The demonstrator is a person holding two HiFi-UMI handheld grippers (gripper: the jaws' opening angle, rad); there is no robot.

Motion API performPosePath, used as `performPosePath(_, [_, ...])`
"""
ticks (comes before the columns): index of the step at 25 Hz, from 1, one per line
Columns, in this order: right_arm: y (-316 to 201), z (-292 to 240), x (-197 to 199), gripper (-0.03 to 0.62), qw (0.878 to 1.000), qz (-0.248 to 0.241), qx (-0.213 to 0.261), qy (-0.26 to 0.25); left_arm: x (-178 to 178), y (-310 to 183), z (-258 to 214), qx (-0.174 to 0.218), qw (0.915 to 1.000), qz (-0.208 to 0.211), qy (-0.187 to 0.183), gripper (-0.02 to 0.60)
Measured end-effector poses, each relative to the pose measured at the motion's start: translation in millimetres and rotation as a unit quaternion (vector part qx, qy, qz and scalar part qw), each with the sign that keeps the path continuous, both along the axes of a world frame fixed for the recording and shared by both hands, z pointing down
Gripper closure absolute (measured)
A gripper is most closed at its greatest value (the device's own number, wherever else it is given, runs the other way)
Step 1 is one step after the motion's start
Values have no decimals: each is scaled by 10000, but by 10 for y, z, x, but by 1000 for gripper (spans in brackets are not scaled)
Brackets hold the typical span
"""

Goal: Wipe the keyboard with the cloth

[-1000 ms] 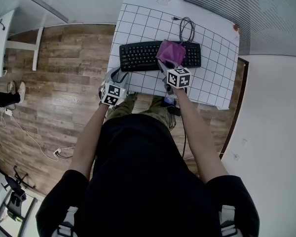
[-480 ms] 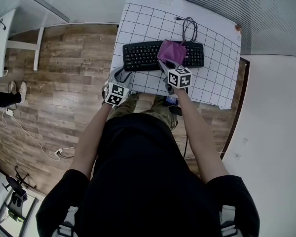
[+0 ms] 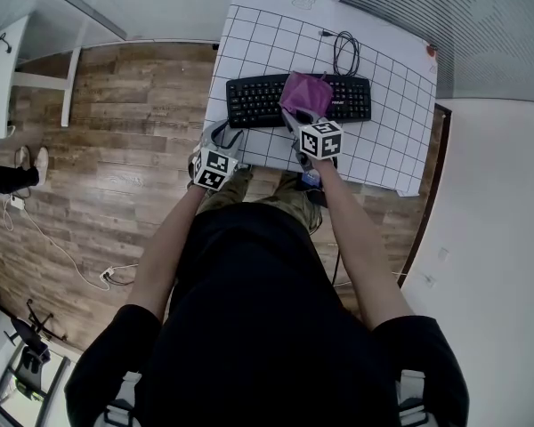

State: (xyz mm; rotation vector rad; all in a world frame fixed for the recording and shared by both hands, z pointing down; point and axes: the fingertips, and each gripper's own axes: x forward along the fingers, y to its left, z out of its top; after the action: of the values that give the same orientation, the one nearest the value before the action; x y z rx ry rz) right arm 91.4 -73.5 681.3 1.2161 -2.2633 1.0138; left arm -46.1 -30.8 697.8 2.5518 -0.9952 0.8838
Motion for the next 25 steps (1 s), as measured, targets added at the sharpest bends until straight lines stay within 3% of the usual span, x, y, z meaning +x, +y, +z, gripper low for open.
performPosePath(25, [167, 35, -829, 553, 9921, -1213, -286, -109, 35, -14, 5, 72, 10000, 16, -58, 428])
